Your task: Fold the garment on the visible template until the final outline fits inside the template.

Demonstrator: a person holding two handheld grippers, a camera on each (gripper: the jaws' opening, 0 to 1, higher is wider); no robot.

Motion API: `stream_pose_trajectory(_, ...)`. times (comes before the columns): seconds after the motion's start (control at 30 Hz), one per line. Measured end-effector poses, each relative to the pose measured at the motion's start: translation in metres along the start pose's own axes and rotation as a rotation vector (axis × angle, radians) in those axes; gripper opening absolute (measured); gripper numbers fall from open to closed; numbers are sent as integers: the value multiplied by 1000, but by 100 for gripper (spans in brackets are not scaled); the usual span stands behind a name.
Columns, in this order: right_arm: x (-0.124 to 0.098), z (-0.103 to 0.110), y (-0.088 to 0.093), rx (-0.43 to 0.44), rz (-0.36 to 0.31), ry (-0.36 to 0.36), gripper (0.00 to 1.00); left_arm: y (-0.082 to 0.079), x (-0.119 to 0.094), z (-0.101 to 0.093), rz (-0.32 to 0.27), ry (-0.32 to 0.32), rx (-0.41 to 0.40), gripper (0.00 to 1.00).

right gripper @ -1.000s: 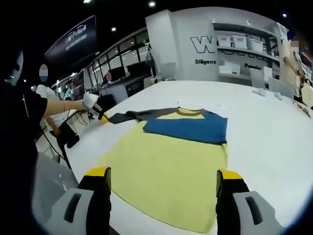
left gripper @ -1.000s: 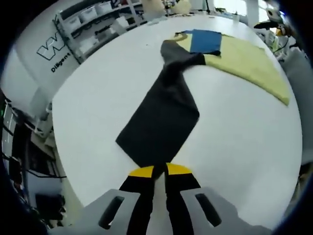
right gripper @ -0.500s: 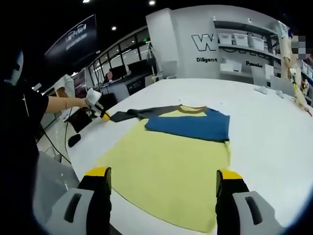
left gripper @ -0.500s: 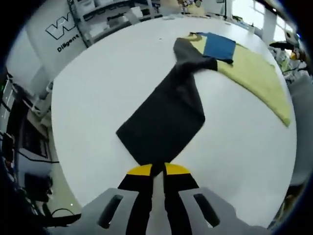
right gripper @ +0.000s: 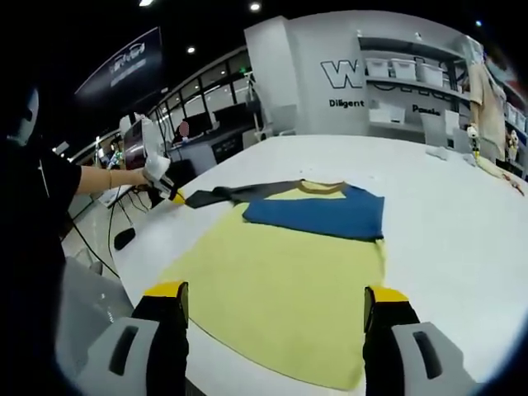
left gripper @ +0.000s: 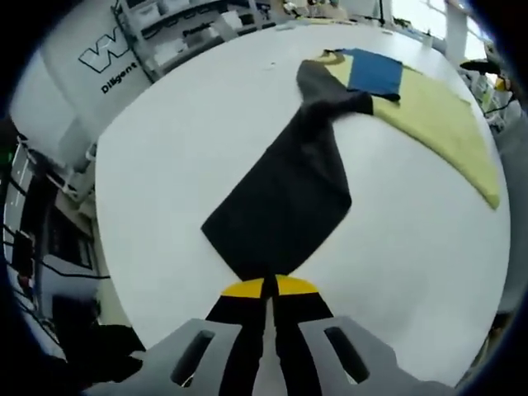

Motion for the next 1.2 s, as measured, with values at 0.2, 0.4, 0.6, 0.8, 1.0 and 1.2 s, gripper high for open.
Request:
stream_pose_trajectory(0.2,-2,1,-1,4,-13,4,85,2,-4,-10,24,27,-5,0)
stream_pose_trajectory(0.4,-3,3,-1,0,-17,-2,85,5,-13,-26,51,81,-29,0)
stream_pose_trajectory(0.6,-4,4,-2,4,-29,-7,85,1,-29,-44,34,169,-70,0)
stream_pose_trajectory(0.8,-5,4,-4,4,-43,-9,86,-11,-53,-62,-9,278,-157,0)
stream_pose_trajectory(1.0,-6,5,-5,3,-52,-11,86,-21,-72,-65,-59,325,-198,0)
stream_pose_trajectory(1.2,-7,5,-5,9,-57,-12,86,-25,-78,-46,-162,316,-338,0)
Point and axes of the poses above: the point that each gripper's makers call its tool centre point, and the gripper's own axes: x roughly forward along the fingers, z roughly to its left, y roughly out of its underside, the point moved 5 cm from there along -x, roughly backward along the fingers, and after that the axes turned 10 degrees about y, right-handed, at the moved point
